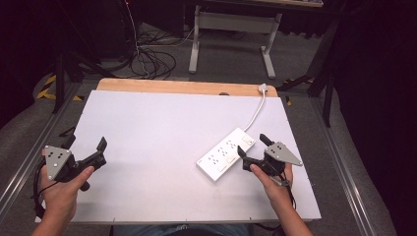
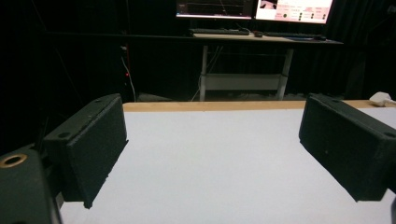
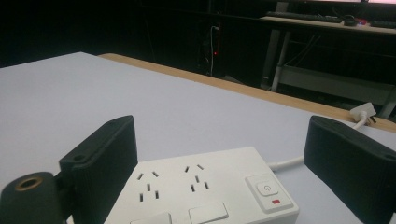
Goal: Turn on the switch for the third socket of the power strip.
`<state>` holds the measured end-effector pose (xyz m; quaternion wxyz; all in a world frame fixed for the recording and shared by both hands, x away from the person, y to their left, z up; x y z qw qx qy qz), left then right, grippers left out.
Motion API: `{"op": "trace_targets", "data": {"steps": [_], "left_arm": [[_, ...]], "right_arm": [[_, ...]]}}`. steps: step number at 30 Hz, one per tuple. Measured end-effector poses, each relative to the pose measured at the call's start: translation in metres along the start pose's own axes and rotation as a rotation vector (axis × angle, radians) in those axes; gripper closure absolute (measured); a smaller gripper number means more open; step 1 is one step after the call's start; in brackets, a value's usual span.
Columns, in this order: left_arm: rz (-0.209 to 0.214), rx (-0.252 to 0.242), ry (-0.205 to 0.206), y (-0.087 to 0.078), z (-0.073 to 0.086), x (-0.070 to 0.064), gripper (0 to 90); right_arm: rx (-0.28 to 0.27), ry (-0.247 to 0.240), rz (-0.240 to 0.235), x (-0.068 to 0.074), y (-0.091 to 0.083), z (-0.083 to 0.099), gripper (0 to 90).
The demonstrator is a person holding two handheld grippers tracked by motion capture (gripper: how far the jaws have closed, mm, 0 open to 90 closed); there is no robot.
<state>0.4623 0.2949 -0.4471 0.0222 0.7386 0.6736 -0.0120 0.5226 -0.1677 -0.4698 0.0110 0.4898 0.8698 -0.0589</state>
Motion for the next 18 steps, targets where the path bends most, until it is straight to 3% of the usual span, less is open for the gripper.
{"op": "trace_targets", "data": {"steps": [5,10,18], "left_arm": [[0.002,0.003,-0.002,0.0001,0.0004,-0.0002,8.2],[0.006,0.005,-0.001,0.0001,0.0006,-0.0006,8.2],[0.004,0.005,-0.002,0.0001,0.0006,-0.0007,8.2]], "right_arm": [[-0.001,-0.003,0.0,0.0004,-0.0003,-0.0007,11.6],[-0.009,-0.005,-0.029,0.0035,-0.0018,-0.0032,24.3],[-0.014,-0.016,-0.041,0.0061,-0.0024,-0.0055,31.4]]}}
Point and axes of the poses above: each handheld gripper's, and its own axes: y roughly forward along the jaws, z roughly out of its underside, x roughly to its left, the point moved 9 cm from there along y, roughly forward along the jaws, and after that the axes turned 6 degrees about -x, right-handed, at the moved point
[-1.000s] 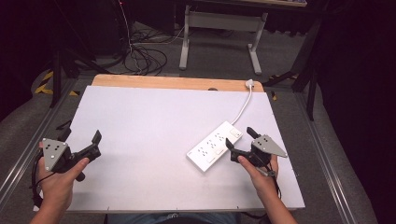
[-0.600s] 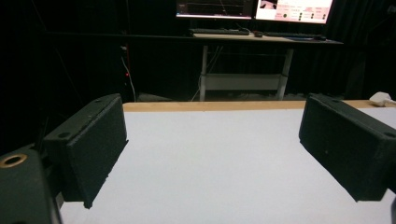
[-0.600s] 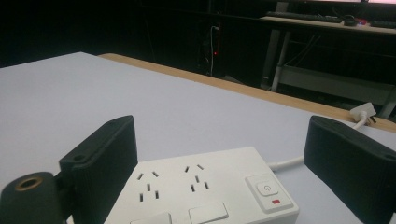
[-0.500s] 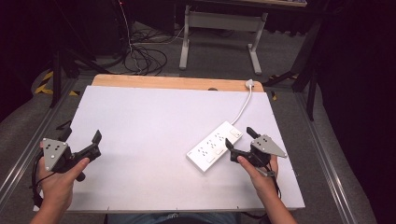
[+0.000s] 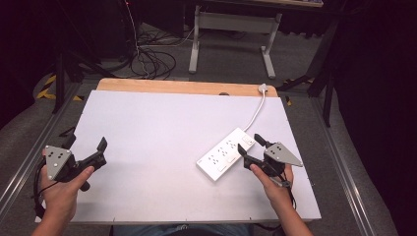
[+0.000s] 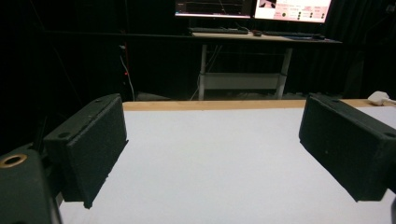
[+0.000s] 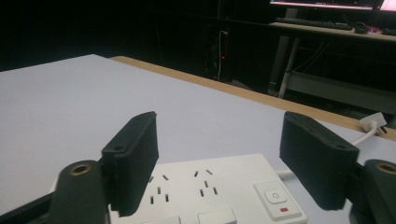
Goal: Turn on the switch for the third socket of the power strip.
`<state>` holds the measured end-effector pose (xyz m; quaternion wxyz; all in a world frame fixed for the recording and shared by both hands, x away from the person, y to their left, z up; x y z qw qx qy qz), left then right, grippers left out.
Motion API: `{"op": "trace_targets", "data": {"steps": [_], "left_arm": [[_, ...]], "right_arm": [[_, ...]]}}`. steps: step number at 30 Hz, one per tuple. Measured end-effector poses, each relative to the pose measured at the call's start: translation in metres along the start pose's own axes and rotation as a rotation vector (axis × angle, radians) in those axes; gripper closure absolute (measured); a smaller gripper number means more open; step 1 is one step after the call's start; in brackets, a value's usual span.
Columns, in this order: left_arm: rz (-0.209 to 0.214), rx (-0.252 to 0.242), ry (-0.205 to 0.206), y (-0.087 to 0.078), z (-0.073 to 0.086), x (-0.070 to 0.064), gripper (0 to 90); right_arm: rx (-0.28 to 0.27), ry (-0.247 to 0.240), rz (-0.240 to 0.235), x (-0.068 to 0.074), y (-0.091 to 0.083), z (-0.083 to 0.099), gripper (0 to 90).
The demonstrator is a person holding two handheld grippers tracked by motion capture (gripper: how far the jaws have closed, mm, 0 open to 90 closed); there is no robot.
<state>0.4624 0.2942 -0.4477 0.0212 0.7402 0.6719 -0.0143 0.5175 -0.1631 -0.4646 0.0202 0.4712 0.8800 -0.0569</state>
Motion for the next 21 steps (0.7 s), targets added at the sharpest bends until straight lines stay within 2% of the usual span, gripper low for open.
{"op": "trace_targets", "data": {"steps": [16,21], "left_arm": [[0.002,0.001,-0.001,0.0001,0.0002,-0.0001,8.2],[0.003,0.002,-0.005,0.0001,0.0004,-0.0004,8.2]], "right_arm": [[-0.004,-0.002,-0.009,0.0009,-0.0007,-0.0016,40.0],[0.0,-0.002,-0.023,0.0021,-0.0003,-0.0014,45.6]]}}
Point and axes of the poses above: each handheld gripper's, and its own axes: y roughly forward along the jaws, z roughly out of its underside, x roughly to its left, the point moved 9 cm from there along y, roughly forward along the jaws, and after that the axes turned 6 degrees about -x, right-handed, at the moved point
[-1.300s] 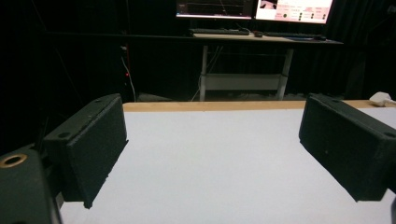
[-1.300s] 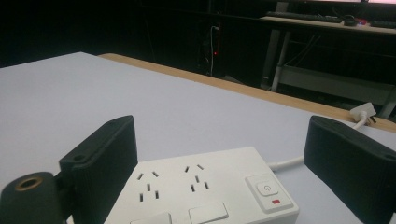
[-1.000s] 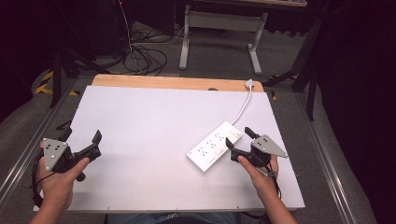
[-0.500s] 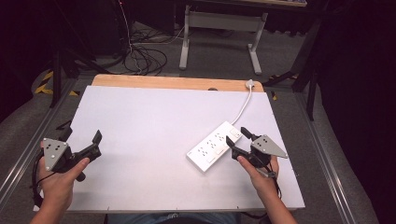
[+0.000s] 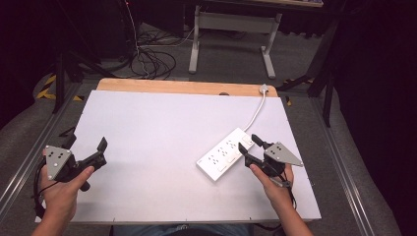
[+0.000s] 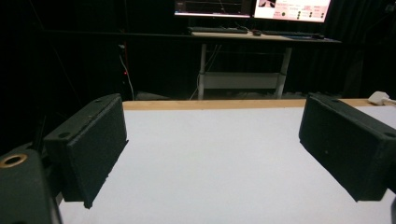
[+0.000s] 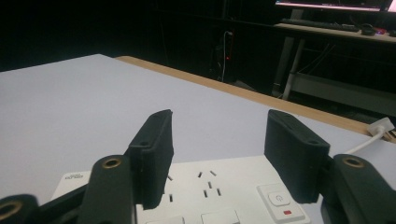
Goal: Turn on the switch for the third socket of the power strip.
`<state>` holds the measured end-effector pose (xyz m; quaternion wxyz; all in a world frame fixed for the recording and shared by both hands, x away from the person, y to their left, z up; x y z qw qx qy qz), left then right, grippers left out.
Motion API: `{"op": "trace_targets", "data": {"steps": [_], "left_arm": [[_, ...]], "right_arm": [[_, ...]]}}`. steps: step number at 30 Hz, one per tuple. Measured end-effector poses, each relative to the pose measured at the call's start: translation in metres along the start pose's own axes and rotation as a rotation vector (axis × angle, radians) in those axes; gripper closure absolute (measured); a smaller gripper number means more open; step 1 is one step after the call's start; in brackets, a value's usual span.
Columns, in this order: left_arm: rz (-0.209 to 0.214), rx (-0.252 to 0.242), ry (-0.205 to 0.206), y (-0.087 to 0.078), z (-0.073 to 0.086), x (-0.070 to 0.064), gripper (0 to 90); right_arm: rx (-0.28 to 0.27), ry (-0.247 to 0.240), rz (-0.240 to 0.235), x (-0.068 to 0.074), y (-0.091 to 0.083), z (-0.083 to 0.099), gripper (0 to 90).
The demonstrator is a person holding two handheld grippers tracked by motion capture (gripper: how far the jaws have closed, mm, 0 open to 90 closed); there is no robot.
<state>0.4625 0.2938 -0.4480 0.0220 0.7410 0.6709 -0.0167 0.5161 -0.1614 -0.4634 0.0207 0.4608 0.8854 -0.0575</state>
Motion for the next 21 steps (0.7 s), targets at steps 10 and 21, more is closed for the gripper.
{"op": "trace_targets", "data": {"steps": [10,21], "left_arm": [[0.0,0.0,0.003,0.0003,0.0001,0.0,8.4],[0.005,0.0,0.005,0.0015,0.0,-0.0008,8.5]], "right_arm": [[0.016,-0.018,-0.015,0.0023,0.0007,0.0015,54.5],[0.024,-0.014,-0.037,0.0051,-0.0003,0.0023,68.0]]}}
Point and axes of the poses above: each handheld gripper's, and its own axes: y roughly forward along the jaws, z roughly out of its underside, x roughly to its left, the point moved 9 cm from there along y, roughly forward along the jaws, and after that the axes turned 6 degrees about -x, right-handed, at the moved point
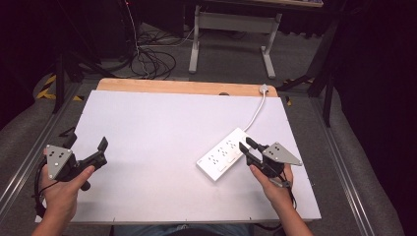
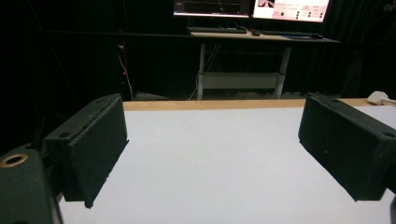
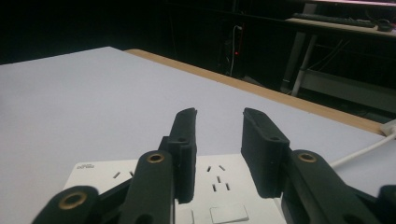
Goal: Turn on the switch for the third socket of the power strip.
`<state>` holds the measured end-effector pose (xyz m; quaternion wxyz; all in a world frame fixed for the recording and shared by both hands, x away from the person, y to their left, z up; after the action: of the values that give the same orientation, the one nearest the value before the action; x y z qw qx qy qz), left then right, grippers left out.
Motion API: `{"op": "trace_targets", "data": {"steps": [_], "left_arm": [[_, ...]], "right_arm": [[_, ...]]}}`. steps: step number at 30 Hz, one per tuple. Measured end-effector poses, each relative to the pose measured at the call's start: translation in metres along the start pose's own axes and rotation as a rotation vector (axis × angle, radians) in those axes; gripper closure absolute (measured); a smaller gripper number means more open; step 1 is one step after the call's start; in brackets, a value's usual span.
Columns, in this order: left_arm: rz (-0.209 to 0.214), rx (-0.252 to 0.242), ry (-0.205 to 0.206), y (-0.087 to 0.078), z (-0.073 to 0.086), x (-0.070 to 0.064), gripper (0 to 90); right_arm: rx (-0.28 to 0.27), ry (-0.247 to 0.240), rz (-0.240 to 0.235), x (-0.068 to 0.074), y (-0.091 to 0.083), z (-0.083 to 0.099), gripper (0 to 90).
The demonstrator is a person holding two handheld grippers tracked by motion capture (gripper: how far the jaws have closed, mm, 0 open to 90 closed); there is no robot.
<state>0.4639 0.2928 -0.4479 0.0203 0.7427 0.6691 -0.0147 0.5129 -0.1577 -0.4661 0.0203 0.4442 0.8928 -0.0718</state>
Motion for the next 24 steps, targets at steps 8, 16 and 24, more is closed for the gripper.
{"op": "trace_targets", "data": {"steps": [8,16,24], "left_arm": [[-0.001,0.0,0.003,-0.0003,0.0001,0.0004,8.5],[-0.001,0.001,-0.002,-0.0003,0.0006,-0.0001,8.6],[-0.001,-0.001,0.003,-0.0004,0.0002,0.0003,8.5]], "right_arm": [[-0.002,-0.026,-0.01,0.002,-0.0006,-0.001,75.2],[0.002,-0.052,-0.014,0.0034,-0.0011,-0.0011,82.8],[0.009,-0.068,-0.019,0.0041,-0.0016,-0.0007,87.4]]}}
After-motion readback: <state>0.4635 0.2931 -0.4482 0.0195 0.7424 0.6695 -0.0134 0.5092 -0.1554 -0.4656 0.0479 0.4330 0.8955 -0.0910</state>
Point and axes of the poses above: each handheld gripper's, and its own axes: y roughly forward along the jaws, z roughly out of its underside, x roughly to its left, the point moved 9 cm from there along y, roughly forward along the jaws, and after that the axes turned 6 degrees about -x, right-handed, at the moved point
